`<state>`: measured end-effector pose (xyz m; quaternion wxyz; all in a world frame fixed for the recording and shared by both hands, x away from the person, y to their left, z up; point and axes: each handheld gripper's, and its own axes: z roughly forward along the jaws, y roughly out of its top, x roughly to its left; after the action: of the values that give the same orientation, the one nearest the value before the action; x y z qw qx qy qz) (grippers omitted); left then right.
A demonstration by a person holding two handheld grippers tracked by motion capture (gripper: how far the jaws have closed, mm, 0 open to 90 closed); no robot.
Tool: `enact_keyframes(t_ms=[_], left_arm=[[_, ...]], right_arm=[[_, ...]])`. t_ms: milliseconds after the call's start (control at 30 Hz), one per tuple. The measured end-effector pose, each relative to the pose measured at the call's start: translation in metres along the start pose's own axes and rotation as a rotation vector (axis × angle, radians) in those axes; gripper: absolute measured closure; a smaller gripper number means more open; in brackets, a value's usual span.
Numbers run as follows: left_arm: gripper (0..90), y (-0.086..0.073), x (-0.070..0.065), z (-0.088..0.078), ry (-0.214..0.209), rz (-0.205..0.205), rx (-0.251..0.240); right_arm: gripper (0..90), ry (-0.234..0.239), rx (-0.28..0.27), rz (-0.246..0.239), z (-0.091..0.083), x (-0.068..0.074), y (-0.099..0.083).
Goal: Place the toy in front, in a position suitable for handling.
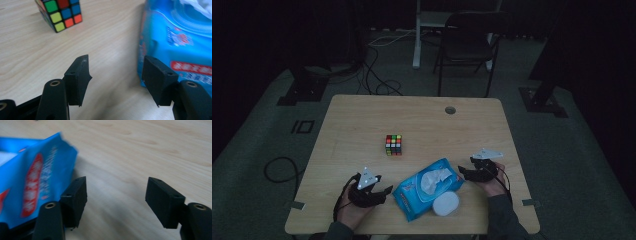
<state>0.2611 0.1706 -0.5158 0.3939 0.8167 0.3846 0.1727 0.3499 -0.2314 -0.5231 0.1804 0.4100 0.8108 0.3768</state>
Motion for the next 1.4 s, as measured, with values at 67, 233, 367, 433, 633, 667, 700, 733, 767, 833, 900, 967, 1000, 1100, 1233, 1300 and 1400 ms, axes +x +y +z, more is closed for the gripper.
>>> enact_keyframes(t_ms=[67,233,367,433,633,667,700,733,767,833,900,967,1000,1100,1233,1300,1400], left_arm=[[39.3,-0.003,-0.007,-0.001,-0.012,0.003,0.004],[38.1,-0.011,-0.025,-0.001,-0.089,0.030,0.043],[37.9,-0.012,-0.033,0.006,-0.112,0.055,0.086],[38.0,-0.010,-0.033,0.011,-0.097,0.064,0.107],[38.1,0.001,-0.027,0.018,-0.054,0.062,0.108],[38.2,0.003,-0.026,0.020,-0.044,0.071,0.110],[38.7,0.004,-0.025,0.022,-0.026,0.083,0.111],[39.3,0.007,-0.022,0.023,-0.008,0.078,0.112],[39.5,0.008,-0.019,0.024,0.002,0.068,0.110],[39.8,0.009,-0.014,0.024,0.015,0.053,0.108],[40.0,0.009,-0.011,0.019,0.003,0.022,0.091],[39.8,0.007,-0.013,0.010,-0.021,0.009,0.073],[39.6,0.006,-0.015,0.006,-0.033,0.013,0.068],[38.4,0.001,-0.024,-0.005,-0.071,0.024,0.062],[36.3,-0.007,-0.042,-0.015,-0.164,0.057,0.039],[35.9,-0.009,-0.051,-0.015,-0.173,0.089,0.044],[36.3,-0.011,-0.057,-0.008,-0.113,0.139,0.083]], right_arm=[[32.4,0.011,0.001,-0.020,-0.002,0.004,0.000],[34.8,0.040,0.019,-0.047,-0.006,0.010,-0.002],[37.4,0.053,0.034,-0.048,-0.006,0.010,-0.001],[38.3,0.064,0.035,-0.057,-0.006,0.013,-0.001],[43.6,0.081,0.033,-0.072,-0.003,0.017,0.001],[44.3,0.087,0.031,-0.075,-0.003,0.018,0.001],[45.3,0.095,0.029,-0.078,-0.003,0.019,0.001],[45.9,0.108,0.032,-0.084,-0.003,0.020,0.001],[44.8,0.110,0.029,-0.089,-0.003,0.021,0.002],[43.7,0.118,0.026,-0.087,-0.002,0.022,0.002],[42.7,0.120,0.027,-0.087,-0.002,0.023,0.002],[41.4,0.116,0.028,-0.084,-0.002,0.023,0.002],[41.2,0.116,0.027,-0.083,-0.002,0.022,0.002],[40.8,0.118,0.026,-0.079,-0.002,0.022,0.002],[40.9,0.114,0.026,-0.084,-0.002,0.022,0.002],[41.3,0.114,0.021,-0.087,-0.001,0.022,0.003],[42.9,0.119,0.018,-0.087,-0.001,0.023,0.004]])
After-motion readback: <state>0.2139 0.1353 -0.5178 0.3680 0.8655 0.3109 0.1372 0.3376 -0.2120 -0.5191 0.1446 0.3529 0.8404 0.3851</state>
